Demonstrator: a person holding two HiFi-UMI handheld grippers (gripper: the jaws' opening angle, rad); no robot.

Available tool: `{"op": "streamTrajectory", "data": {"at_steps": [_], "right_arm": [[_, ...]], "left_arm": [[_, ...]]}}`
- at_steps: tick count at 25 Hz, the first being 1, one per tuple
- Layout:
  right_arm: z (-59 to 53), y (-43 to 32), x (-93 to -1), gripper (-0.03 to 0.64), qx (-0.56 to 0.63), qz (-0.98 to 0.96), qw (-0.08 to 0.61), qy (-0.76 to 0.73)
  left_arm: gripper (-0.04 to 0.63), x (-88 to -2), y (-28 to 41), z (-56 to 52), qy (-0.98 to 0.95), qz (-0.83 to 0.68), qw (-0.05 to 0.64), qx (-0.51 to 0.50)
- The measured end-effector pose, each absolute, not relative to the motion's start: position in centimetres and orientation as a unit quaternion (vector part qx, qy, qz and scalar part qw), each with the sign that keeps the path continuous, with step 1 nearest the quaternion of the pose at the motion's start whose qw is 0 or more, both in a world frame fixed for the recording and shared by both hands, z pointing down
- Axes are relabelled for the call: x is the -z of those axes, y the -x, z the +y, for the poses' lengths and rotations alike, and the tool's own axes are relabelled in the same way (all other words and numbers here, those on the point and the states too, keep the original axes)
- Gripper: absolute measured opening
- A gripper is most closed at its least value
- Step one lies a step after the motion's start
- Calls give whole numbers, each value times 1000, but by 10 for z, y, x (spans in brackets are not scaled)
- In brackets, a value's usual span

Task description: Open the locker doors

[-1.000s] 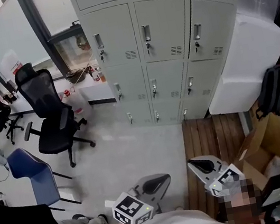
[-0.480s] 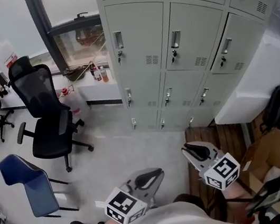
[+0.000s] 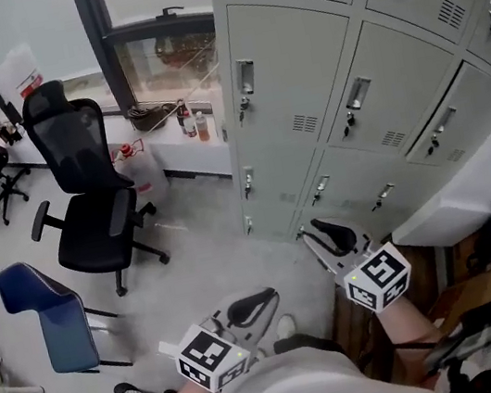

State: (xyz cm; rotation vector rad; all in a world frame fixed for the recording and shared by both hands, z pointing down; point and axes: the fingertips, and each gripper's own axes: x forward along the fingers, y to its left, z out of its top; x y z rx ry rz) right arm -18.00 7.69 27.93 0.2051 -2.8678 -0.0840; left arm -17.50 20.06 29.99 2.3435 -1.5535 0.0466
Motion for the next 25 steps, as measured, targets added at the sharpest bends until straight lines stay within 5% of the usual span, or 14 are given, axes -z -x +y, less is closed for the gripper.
{"op": "streamTrajectory", "data": {"at_steps": [11, 25], "right_arm": [[-17, 286, -249, 92, 53, -992, 100, -49], [-116, 430, -218, 114, 44, -976, 69, -202]], "left_arm": [[13, -286, 231, 105, -809, -568, 155, -5], [13, -272, 375, 73, -863, -486, 135, -27]]}}
